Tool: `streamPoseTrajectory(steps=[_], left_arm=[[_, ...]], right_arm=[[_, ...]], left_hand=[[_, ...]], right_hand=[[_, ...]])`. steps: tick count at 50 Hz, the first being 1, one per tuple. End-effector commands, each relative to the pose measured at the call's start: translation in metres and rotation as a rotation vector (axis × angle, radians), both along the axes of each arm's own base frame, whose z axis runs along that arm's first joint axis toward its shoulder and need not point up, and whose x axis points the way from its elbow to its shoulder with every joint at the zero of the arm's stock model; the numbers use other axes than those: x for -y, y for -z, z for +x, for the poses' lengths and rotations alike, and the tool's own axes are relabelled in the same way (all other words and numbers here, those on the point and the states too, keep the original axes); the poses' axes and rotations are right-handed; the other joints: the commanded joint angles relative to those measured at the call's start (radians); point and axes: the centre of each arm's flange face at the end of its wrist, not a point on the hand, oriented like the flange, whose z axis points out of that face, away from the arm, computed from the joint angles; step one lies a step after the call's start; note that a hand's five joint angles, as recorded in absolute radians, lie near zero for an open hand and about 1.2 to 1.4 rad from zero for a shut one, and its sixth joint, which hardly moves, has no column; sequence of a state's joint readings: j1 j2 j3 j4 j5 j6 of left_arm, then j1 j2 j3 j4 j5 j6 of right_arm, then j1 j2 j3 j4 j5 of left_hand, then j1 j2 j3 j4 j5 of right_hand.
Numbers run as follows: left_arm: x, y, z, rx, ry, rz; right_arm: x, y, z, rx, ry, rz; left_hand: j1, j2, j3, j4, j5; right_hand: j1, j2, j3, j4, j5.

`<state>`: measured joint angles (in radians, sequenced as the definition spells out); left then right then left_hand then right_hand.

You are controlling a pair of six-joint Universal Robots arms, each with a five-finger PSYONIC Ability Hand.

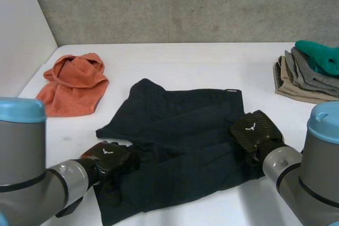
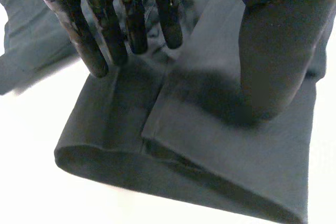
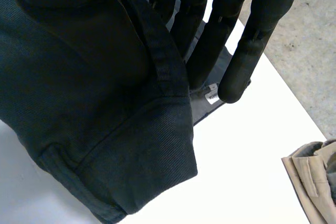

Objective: Fold the laundry.

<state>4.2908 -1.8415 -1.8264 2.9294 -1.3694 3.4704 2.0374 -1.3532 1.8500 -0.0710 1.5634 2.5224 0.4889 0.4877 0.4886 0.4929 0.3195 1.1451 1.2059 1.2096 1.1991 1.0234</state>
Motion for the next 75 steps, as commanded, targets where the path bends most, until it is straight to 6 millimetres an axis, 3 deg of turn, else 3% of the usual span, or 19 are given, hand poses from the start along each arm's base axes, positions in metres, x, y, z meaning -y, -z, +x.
streamPoseTrajectory(steps=[1,8,16,21,26,38,42,48,49,50,51,52,53,57,61,62,66,73,75], left_arm=[[0.003,0.013,-0.002,0.078,-0.017,-0.009],[-0.025,-0.017,0.0,0.055,0.029,-0.047],[-0.074,-0.032,0.016,0.176,0.202,0.073],[-0.085,-0.033,0.025,0.299,0.305,0.179],[-0.046,-0.037,0.012,0.274,0.292,0.031],[0.089,-0.055,-0.049,0.002,0.08,-0.466],[0.136,-0.054,-0.068,-0.102,0.021,-0.619],[0.183,-0.046,-0.087,-0.162,-0.047,-0.755],[0.192,-0.043,-0.091,-0.173,-0.06,-0.771],[0.195,-0.043,-0.093,-0.183,-0.065,-0.778],[0.198,-0.041,-0.095,-0.191,-0.068,-0.782],[0.201,-0.041,-0.096,-0.201,-0.076,-0.782],[0.2,-0.042,-0.101,-0.23,-0.078,-0.772],[0.182,-0.052,-0.105,-0.269,-0.083,-0.716],[0.158,-0.068,-0.096,-0.289,-0.089,-0.678],[0.152,-0.069,-0.094,-0.29,-0.086,-0.67],[0.125,-0.077,-0.082,-0.303,-0.06,-0.65],[0.083,-0.066,-0.061,-0.322,0.014,-0.606],[0.072,-0.06,-0.057,-0.337,0.036,-0.59]], right_arm=[[0.001,-0.009,-0.008,-0.002,0.021,0.003],[-0.009,-0.014,-0.02,-0.062,0.005,0.058],[-0.05,0.007,-0.053,-0.419,-0.189,0.299],[-0.039,0.002,-0.051,-0.451,-0.238,0.234],[-0.013,-0.005,-0.03,-0.331,-0.187,0.15],[0.077,-0.016,0.014,-0.052,0.049,-0.174],[0.108,-0.015,0.026,-0.013,0.095,-0.319],[0.149,-0.001,0.053,0.067,0.108,-0.509],[0.155,0.002,0.056,0.076,0.109,-0.531],[0.16,0.006,0.06,0.086,0.113,-0.553],[0.169,0.012,0.064,0.103,0.121,-0.592],[0.172,0.015,0.067,0.112,0.122,-0.61],[0.174,0.017,0.069,0.116,0.12,-0.623],[0.174,0.003,0.073,0.162,0.126,-0.668],[0.158,-0.03,0.063,0.229,0.147,-0.646],[0.149,-0.045,0.057,0.267,0.15,-0.613],[0.124,-0.061,0.032,0.291,0.15,-0.416],[0.082,-0.018,-0.008,0.231,0.199,0.125],[0.08,-0.009,-0.014,0.222,0.213,0.159]], left_hand=[[0.905,0.907,0.906,0.901,0.9],[0.907,0.909,0.908,0.903,0.902],[0.907,0.909,0.908,0.903,0.902],[0.907,0.909,0.908,0.903,0.902],[0.907,0.909,0.908,0.903,0.902],[0.907,0.909,0.908,0.903,0.902],[0.907,0.909,0.908,0.903,0.902],[0.907,0.909,0.908,0.903,0.902],[0.907,0.909,0.908,0.903,0.902],[0.87,0.871,0.87,0.866,0.865],[0.527,0.528,0.527,0.523,0.521],[0.09,0.091,0.09,0.086,0.085],[-0.314,-0.313,-0.314,-0.318,-0.32],[-0.314,-0.313,-0.314,-0.318,-0.32],[-0.314,-0.313,-0.314,-0.318,-0.32],[-0.314,-0.313,-0.314,-0.318,-0.32],[-0.314,-0.313,-0.314,-0.318,-0.32],[-0.314,-0.313,-0.314,-0.318,-0.32],[-0.314,-0.313,-0.314,-0.318,-0.32]], right_hand=[[0.251,0.19,0.187,0.197,0.198],[0.251,0.19,0.187,0.197,0.198],[0.251,0.19,0.187,0.197,0.198],[0.251,0.19,0.187,0.197,0.198],[0.251,0.19,0.187,0.197,0.198],[0.251,0.19,0.187,0.197,0.198],[0.251,0.19,0.187,0.197,0.198],[0.251,0.19,0.187,0.197,0.198],[0.204,0.143,0.14,0.15,0.151],[-0.066,-0.127,-0.131,-0.12,-0.119],[-0.744,-0.804,-0.808,-0.798,-0.796],[-0.971,-1.031,-1.035,-1.025,-1.023],[-0.971,-1.031,-1.035,-1.025,-1.023],[-0.971,-1.031,-1.035,-1.025,-1.023],[-0.971,-1.031,-1.035,-1.025,-1.023],[-0.971,-1.031,-1.035,-1.025,-1.023],[-0.971,-1.031,-1.035,-1.025,-1.023],[-0.912,-0.973,-0.976,-0.966,-0.965],[-0.862,-0.923,-0.927,-0.916,-0.915]])
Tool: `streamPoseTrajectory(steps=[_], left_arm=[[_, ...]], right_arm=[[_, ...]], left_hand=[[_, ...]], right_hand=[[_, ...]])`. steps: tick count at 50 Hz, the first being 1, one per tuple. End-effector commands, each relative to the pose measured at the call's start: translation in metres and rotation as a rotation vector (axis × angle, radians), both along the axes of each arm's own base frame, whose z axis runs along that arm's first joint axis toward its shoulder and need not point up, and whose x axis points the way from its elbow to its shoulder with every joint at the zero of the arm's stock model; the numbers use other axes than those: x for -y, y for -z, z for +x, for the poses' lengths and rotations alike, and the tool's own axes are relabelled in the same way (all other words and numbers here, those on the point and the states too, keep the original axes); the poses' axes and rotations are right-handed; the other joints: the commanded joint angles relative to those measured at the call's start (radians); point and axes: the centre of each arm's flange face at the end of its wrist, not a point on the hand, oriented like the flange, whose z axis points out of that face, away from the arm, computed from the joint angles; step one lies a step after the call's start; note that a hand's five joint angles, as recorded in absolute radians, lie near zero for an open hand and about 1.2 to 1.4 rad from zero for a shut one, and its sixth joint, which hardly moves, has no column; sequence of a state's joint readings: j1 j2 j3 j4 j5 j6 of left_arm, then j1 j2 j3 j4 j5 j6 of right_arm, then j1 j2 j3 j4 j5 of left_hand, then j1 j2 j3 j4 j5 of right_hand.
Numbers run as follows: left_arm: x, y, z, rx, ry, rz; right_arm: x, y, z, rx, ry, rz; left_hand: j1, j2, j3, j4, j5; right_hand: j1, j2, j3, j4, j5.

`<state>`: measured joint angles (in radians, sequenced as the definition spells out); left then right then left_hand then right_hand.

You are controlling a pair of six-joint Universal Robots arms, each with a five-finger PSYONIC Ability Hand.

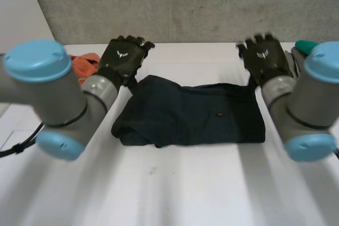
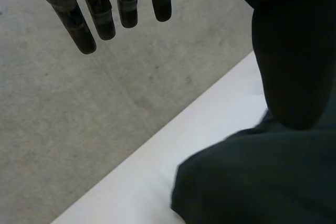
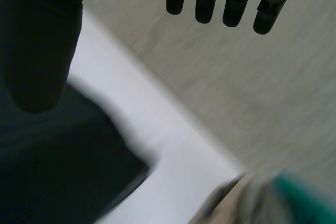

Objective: Fold the laundry.

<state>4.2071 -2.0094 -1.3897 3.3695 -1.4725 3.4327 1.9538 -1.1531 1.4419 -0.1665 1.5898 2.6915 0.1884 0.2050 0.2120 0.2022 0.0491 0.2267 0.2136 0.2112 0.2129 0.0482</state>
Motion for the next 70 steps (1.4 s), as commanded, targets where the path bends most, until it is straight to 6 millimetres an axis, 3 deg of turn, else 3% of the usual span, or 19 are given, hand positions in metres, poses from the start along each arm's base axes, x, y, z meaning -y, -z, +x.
streamPoseTrajectory(steps=[1,11,14,17,20,26,30,35,41,42,44,45,49,53,54,57,61,65,70], left_arm=[[-0.036,0.016,0.017,-0.008,0.081,0.031],[-0.046,0.027,0.019,-0.055,0.098,0.055],[-0.045,0.026,0.019,-0.064,0.092,0.057],[-0.045,0.025,0.02,-0.073,0.084,0.062],[-0.045,0.021,0.022,-0.086,0.073,0.059],[-0.046,0.009,0.031,-0.117,0.058,0.044],[-0.045,0.007,0.035,-0.129,0.049,0.045],[-0.044,0.008,0.036,-0.143,0.042,0.063],[-0.042,0.007,0.037,-0.142,0.032,0.071],[-0.042,0.005,0.037,-0.142,0.03,0.069],[-0.04,0.003,0.037,-0.142,0.025,0.065],[-0.039,0.001,0.036,-0.142,0.023,0.061],[-0.032,-0.009,0.033,-0.157,0.01,0.043],[-0.026,-0.017,0.022,-0.163,0.016,0.026],[-0.025,-0.019,0.019,-0.164,0.02,0.024],[-0.025,-0.024,0.004,-0.171,0.045,0.024],[-0.024,-0.02,-0.017,-0.159,0.09,0.045],[-0.03,-0.001,-0.042,-0.112,0.139,0.112],[-0.036,0.046,-0.067,-0.005,0.179,0.236]], right_arm=[[-0.03,0.047,-0.035,-0.015,0.023,0.392],[-0.011,0.093,-0.03,-0.008,-0.002,0.295],[-0.004,0.101,-0.03,-0.012,0.013,0.298],[0.006,0.091,-0.046,-0.03,0.132,0.249],[0.013,0.058,-0.062,-0.068,0.222,0.105],[0.019,0.04,-0.073,-0.328,0.205,-0.018],[0.011,0.03,-0.042,-0.435,0.101,-0.127],[-0.038,0.018,0.047,-0.346,-0.284,-0.371],[-0.108,0.069,0.102,-0.331,-0.756,-0.391],[-0.112,0.079,0.104,-0.359,-0.782,-0.372],[-0.11,0.08,0.107,-0.384,-0.771,-0.364],[-0.109,0.077,0.107,-0.391,-0.758,-0.362],[-0.095,0.05,0.105,-0.261,-0.629,-0.28],[-0.059,-0.021,0.075,0.257,-0.407,-0.108],[-0.052,-0.025,0.068,0.334,-0.374,-0.07],[-0.03,-0.023,0.051,0.49,-0.293,0.057],[-0.009,-0.009,0.038,0.423,-0.221,0.142],[0.007,0.012,0.031,0.345,-0.16,0.261],[0.016,0.045,0.032,0.297,-0.129,0.419]], left_hand=[[-0.014,-0.03,-0.037,-0.028,-0.049],[-0.014,-0.03,-0.037,-0.028,-0.049],[-0.014,-0.03,-0.037,-0.028,-0.049],[-0.014,-0.03,-0.037,-0.028,-0.049],[-0.014,-0.03,-0.037,-0.028,-0.049],[-0.014,-0.03,-0.037,-0.028,-0.049],[-0.014,-0.03,-0.037,-0.028,-0.049],[-0.014,-0.03,-0.037,-0.028,-0.049],[-0.014,-0.03,-0.037,-0.028,-0.049],[-0.014,-0.03,-0.037,-0.028,-0.049],[-0.014,-0.03,-0.037,-0.028,-0.049],[-0.014,-0.03,-0.037,-0.028,-0.049],[-0.014,-0.03,-0.037,-0.028,-0.049],[-0.014,-0.03,-0.037,-0.028,-0.049],[-0.014,-0.03,-0.037,-0.028,-0.049],[-0.014,-0.03,-0.037,-0.028,-0.049],[-0.014,-0.03,-0.037,-0.028,-0.049],[-0.014,-0.03,-0.037,-0.028,-0.049],[-0.014,-0.03,-0.037,-0.028,-0.049]], right_hand=[[0.1,0.113,0.116,0.114,0.104],[0.356,0.369,0.371,0.369,0.36],[1.166,1.179,1.182,1.18,1.17],[1.17,1.183,1.185,1.183,1.174],[1.17,1.183,1.185,1.183,1.174],[1.17,1.183,1.185,1.183,1.174],[1.17,1.183,1.185,1.183,1.174],[1.17,1.183,1.185,1.183,1.174],[1.17,1.183,1.185,1.183,1.174],[0.925,0.938,0.941,0.939,0.929],[0.131,0.144,0.147,0.145,0.135],[-0.052,-0.039,-0.037,-0.038,-0.048],[-0.052,-0.039,-0.037,-0.038,-0.048],[-0.052,-0.039,-0.037,-0.038,-0.048],[-0.052,-0.039,-0.037,-0.038,-0.048],[-0.052,-0.039,-0.037,-0.038,-0.048],[-0.052,-0.039,-0.037,-0.038,-0.048],[-0.052,-0.039,-0.037,-0.038,-0.048],[-0.052,-0.039,-0.037,-0.038,-0.048]])
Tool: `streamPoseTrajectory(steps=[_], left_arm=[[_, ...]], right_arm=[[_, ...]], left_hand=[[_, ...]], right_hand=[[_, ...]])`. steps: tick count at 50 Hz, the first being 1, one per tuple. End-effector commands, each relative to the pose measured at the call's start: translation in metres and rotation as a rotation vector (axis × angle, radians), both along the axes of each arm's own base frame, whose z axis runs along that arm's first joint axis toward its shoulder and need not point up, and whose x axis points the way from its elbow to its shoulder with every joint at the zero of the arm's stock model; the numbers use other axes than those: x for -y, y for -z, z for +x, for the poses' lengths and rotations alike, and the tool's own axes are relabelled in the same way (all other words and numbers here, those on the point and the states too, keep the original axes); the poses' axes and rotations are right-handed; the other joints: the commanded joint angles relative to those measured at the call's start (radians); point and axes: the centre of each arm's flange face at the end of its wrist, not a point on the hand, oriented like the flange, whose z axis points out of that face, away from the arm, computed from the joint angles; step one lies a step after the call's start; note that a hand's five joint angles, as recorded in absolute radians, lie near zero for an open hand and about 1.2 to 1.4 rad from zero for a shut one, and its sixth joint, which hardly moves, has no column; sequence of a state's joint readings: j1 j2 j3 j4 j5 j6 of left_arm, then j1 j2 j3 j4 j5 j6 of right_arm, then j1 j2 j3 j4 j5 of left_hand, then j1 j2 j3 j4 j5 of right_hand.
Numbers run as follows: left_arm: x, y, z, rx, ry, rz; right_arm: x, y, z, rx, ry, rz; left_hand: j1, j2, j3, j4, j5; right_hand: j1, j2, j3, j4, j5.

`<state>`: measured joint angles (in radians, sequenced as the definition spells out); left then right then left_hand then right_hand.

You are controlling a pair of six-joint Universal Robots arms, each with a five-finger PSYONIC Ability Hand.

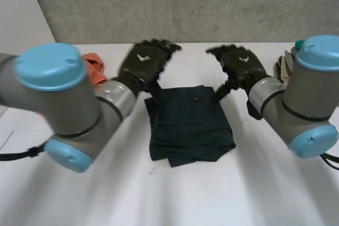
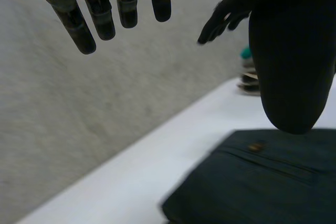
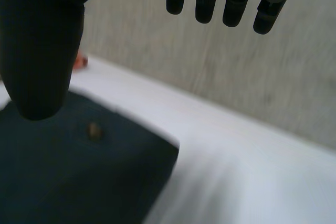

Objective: Fold the laundry.

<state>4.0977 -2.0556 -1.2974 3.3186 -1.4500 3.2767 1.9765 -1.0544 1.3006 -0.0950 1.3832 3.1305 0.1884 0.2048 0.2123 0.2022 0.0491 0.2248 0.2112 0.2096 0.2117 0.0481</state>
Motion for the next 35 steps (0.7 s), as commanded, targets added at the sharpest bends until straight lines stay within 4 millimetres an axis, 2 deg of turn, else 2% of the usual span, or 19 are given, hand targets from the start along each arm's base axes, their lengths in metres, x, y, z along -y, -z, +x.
streamPoseTrajectory(steps=[1,3,4,6,8,11,14,15,18,19,22,23,26,27,30,32,35], left_arm=[[-0.009,0.058,-0.032,0.14,0.067,0.141],[-0.007,0.074,-0.034,0.185,0.061,0.173],[-0.005,0.09,-0.033,0.235,0.045,0.202],[-0.001,0.102,-0.03,0.283,0.02,0.226],[0.008,0.114,-0.023,0.344,-0.031,0.244],[0.018,0.115,-0.013,0.378,-0.087,0.252],[0.027,0.1,-0.004,0.371,-0.128,0.242],[0.029,0.085,-0.001,0.348,-0.131,0.229],[0.028,0.062,0.003,0.306,-0.125,0.208],[0.024,0.045,0.005,0.271,-0.11,0.19],[0.018,0.02,0.008,0.203,-0.075,0.161],[0.012,0.003,0.01,0.153,-0.045,0.142],[0.001,-0.019,0.014,0.083,0.004,0.124],[-0.005,-0.032,0.017,0.039,0.035,0.109],[-0.015,-0.051,0.022,-0.024,0.09,0.099],[-0.026,-0.066,0.026,-0.068,0.152,0.107],[-0.04,-0.082,0.033,-0.107,0.248,0.135]], right_arm=[[0.013,0.052,0.001,-0.136,-0.027,0.212],[0.011,0.064,0.003,-0.159,-0.044,0.248],[0.011,0.069,0.003,-0.169,-0.05,0.259],[0.011,0.082,0.003,-0.214,-0.061,0.278],[0.012,0.087,0.001,-0.252,-0.058,0.272],[0.013,0.086,-0.004,-0.342,-0.044,0.227],[0.009,0.066,-0.006,-0.406,-0.025,0.138],[0.008,0.059,-0.006,-0.41,-0.02,0.109],[-0.001,0.03,0.001,-0.411,-0.011,-0.039],[-0.006,0.024,0.003,-0.415,-0.013,-0.078],[-0.024,0.007,0.009,-0.449,-0.006,-0.226],[-0.03,0.004,0.01,-0.459,-0.004,-0.259],[-0.058,0.0,0.015,-0.492,-0.014,-0.366],[-0.065,0.001,0.015,-0.498,-0.02,-0.383],[-0.094,0.006,0.018,-0.494,-0.061,-0.433],[-0.114,0.017,0.018,-0.487,-0.097,-0.416],[-0.131,0.033,0.017,-0.482,-0.138,-0.351]], left_hand=[[-0.014,-0.03,-0.038,-0.028,-0.049],[-0.014,-0.03,-0.038,-0.028,-0.049],[-0.014,-0.03,-0.038,-0.028,-0.049],[-0.014,-0.03,-0.038,-0.028,-0.049],[-0.014,-0.03,-0.038,-0.028,-0.049],[-0.014,-0.03,-0.038,-0.028,-0.049],[-0.014,-0.03,-0.038,-0.028,-0.049],[-0.014,-0.03,-0.038,-0.028,-0.049],[-0.014,-0.03,-0.038,-0.028,-0.049],[-0.014,-0.03,-0.038,-0.028,-0.049],[-0.014,-0.03,-0.038,-0.028,-0.049],[-0.014,-0.03,-0.038,-0.028,-0.049],[-0.014,-0.03,-0.038,-0.028,-0.049],[-0.014,-0.03,-0.038,-0.028,-0.049],[-0.014,-0.03,-0.038,-0.028,-0.049],[-0.014,-0.03,-0.038,-0.028,-0.049],[-0.014,-0.03,-0.038,-0.028,-0.049]], right_hand=[[-0.05,-0.037,-0.035,-0.037,-0.048],[-0.05,-0.037,-0.035,-0.037,-0.048],[-0.05,-0.037,-0.035,-0.037,-0.048],[-0.05,-0.037,-0.035,-0.037,-0.048],[-0.05,-0.037,-0.035,-0.037,-0.048],[-0.05,-0.037,-0.035,-0.037,-0.048],[-0.05,-0.037,-0.035,-0.037,-0.048],[-0.05,-0.037,-0.035,-0.037,-0.048],[-0.05,-0.037,-0.035,-0.037,-0.048],[-0.05,-0.037,-0.035,-0.037,-0.048],[-0.05,-0.037,-0.035,-0.037,-0.048],[-0.05,-0.037,-0.035,-0.037,-0.048],[-0.05,-0.037,-0.035,-0.037,-0.048],[-0.05,-0.037,-0.035,-0.037,-0.048],[-0.05,-0.037,-0.035,-0.037,-0.048],[-0.05,-0.037,-0.035,-0.037,-0.048],[-0.05,-0.037,-0.035,-0.037,-0.048]])
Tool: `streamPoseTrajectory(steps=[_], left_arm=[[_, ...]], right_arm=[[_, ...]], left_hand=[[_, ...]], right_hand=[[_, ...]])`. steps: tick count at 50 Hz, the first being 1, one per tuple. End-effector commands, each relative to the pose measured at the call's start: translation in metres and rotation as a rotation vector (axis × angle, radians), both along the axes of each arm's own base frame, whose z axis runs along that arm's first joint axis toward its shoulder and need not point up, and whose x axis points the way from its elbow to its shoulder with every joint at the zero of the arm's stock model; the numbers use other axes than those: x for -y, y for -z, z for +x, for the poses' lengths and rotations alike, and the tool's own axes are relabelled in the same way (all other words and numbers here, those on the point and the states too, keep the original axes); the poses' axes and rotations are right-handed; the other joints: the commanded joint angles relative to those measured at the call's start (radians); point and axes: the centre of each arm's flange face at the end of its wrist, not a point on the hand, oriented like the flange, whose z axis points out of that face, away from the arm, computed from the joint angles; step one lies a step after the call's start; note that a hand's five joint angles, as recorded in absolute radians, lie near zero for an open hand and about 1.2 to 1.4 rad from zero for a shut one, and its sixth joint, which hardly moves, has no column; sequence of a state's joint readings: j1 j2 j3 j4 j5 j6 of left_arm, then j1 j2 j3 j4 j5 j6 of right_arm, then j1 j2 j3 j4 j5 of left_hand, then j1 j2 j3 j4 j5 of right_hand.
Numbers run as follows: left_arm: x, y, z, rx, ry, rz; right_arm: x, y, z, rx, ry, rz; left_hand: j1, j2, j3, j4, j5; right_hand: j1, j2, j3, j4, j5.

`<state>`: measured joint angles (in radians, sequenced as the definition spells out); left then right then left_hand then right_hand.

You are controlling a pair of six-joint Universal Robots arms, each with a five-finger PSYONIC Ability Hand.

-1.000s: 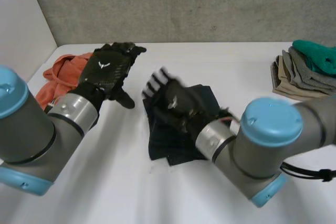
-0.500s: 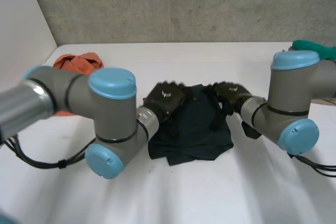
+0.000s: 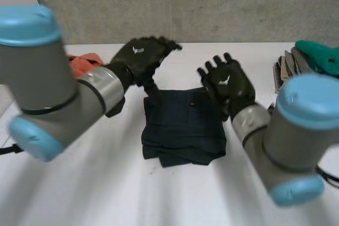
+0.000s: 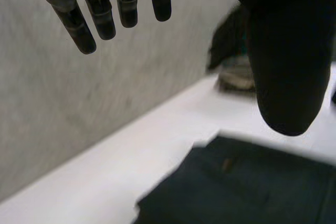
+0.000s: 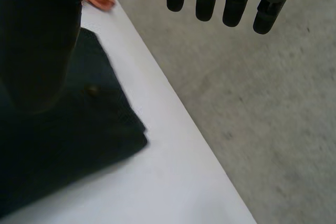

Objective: Fold the laundry.

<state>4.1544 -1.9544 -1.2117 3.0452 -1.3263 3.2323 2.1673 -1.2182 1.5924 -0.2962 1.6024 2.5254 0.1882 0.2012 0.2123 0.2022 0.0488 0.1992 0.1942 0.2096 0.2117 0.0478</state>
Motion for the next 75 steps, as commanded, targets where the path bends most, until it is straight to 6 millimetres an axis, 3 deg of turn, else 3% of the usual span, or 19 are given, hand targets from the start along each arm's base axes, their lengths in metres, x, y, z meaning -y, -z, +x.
streamPoseTrajectory(steps=[1,7,13,25,31,33,34,42,46,51,54,55,58,61,62,66,69,70,75], left_arm=[[-0.034,-0.041,0.014,-0.129,0.206,0.049],[-0.058,-0.048,0.018,-0.139,0.379,0.13],[-0.073,-0.039,0.02,-0.129,0.424,0.147],[-0.071,-0.026,0.02,-0.14,0.376,0.079],[-0.067,-0.029,0.023,-0.161,0.349,0.06],[-0.066,-0.03,0.023,-0.167,0.342,0.06],[-0.065,-0.031,0.024,-0.174,0.339,0.065],[-0.06,-0.047,0.028,-0.208,0.321,0.025],[-0.06,-0.061,0.029,-0.234,0.318,-0.014],[-0.058,-0.075,0.03,-0.267,0.305,-0.043],[-0.059,-0.077,0.031,-0.278,0.301,-0.043],[-0.06,-0.077,0.03,-0.28,0.302,-0.045],[-0.06,-0.075,0.029,-0.282,0.304,-0.046],[-0.061,-0.069,0.028,-0.279,0.305,-0.035],[-0.06,-0.067,0.028,-0.277,0.305,-0.034],[-0.058,-0.056,0.025,-0.269,0.307,-0.017],[-0.056,-0.047,0.023,-0.262,0.308,0.004],[-0.055,-0.045,0.022,-0.26,0.307,0.01],[-0.053,-0.032,0.021,-0.246,0.296,0.047]], right_arm=[[-0.059,0.041,0.0,0.0,-0.087,0.129],[-0.07,0.08,0.008,0.052,-0.095,0.259],[-0.049,0.107,0.021,0.044,-0.073,0.173],[0.0,0.104,0.04,0.11,-0.016,-0.015],[0.013,0.106,0.048,0.116,-0.027,-0.012],[0.021,0.101,0.053,0.136,-0.047,-0.017],[0.023,0.099,0.054,0.146,-0.056,-0.019],[0.075,0.001,0.05,0.397,-0.076,-0.185],[0.111,-0.057,0.025,0.525,-0.042,-0.303],[0.171,-0.117,-0.04,0.626,0.054,-0.463],[0.197,-0.131,-0.076,0.643,0.096,-0.515],[0.214,-0.133,-0.099,0.65,0.117,-0.531],[0.24,-0.13,-0.132,0.655,0.123,-0.543],[0.272,-0.108,-0.175,0.638,0.123,-0.521],[0.287,-0.095,-0.201,0.628,0.142,-0.509],[0.313,-0.048,-0.252,0.607,0.169,-0.45],[0.323,-0.014,-0.276,0.593,0.16,-0.402],[0.326,0.013,-0.287,0.583,0.139,-0.345],[0.321,0.094,-0.297,0.538,0.059,-0.12]], left_hand=[[-0.014,-0.027,-0.038,-0.028,-0.049],[-0.014,-0.027,-0.038,-0.028,-0.049],[-0.014,-0.027,-0.038,-0.028,-0.049],[-0.014,-0.027,-0.038,-0.028,-0.049],[-0.014,-0.027,-0.038,-0.028,-0.049],[-0.014,-0.027,-0.038,-0.028,-0.049],[-0.014,-0.027,-0.038,-0.028,-0.049],[-0.014,-0.027,-0.038,-0.028,-0.049],[-0.014,-0.027,-0.038,-0.028,-0.049],[-0.014,-0.027,-0.038,-0.028,-0.049],[-0.014,-0.027,-0.038,-0.028,-0.049],[-0.014,-0.027,-0.038,-0.028,-0.049],[-0.014,-0.027,-0.038,-0.028,-0.049],[-0.014,-0.027,-0.038,-0.028,-0.049],[-0.014,-0.027,-0.038,-0.028,-0.049],[-0.014,-0.027,-0.038,-0.028,-0.049],[-0.014,-0.027,-0.038,-0.028,-0.049],[-0.014,-0.027,-0.038,-0.028,-0.049],[-0.014,-0.027,-0.038,-0.028,-0.049]], right_hand=[[-0.025,-0.02,-0.035,-0.037,-0.048],[-0.025,-0.02,-0.035,-0.037,-0.048],[-0.025,-0.02,-0.035,-0.037,-0.048],[0.016,0.021,0.006,0.004,-0.007],[0.417,0.422,0.407,0.405,0.394],[1.047,1.052,1.037,1.035,1.024],[1.196,1.201,1.185,1.183,1.172],[1.197,1.202,1.187,1.185,1.174],[1.197,1.202,1.187,1.185,1.174],[1.197,1.202,1.187,1.185,1.174],[1.197,1.202,1.187,1.185,1.174],[1.197,1.202,1.187,1.185,1.174],[1.197,1.202,1.187,1.185,1.174],[1.197,1.202,1.187,1.185,1.174],[1.197,1.202,1.187,1.185,1.174],[1.197,1.202,1.187,1.185,1.174],[1.197,1.202,1.187,1.185,1.174],[1.197,1.202,1.187,1.185,1.174],[1.197,1.202,1.187,1.185,1.174]])
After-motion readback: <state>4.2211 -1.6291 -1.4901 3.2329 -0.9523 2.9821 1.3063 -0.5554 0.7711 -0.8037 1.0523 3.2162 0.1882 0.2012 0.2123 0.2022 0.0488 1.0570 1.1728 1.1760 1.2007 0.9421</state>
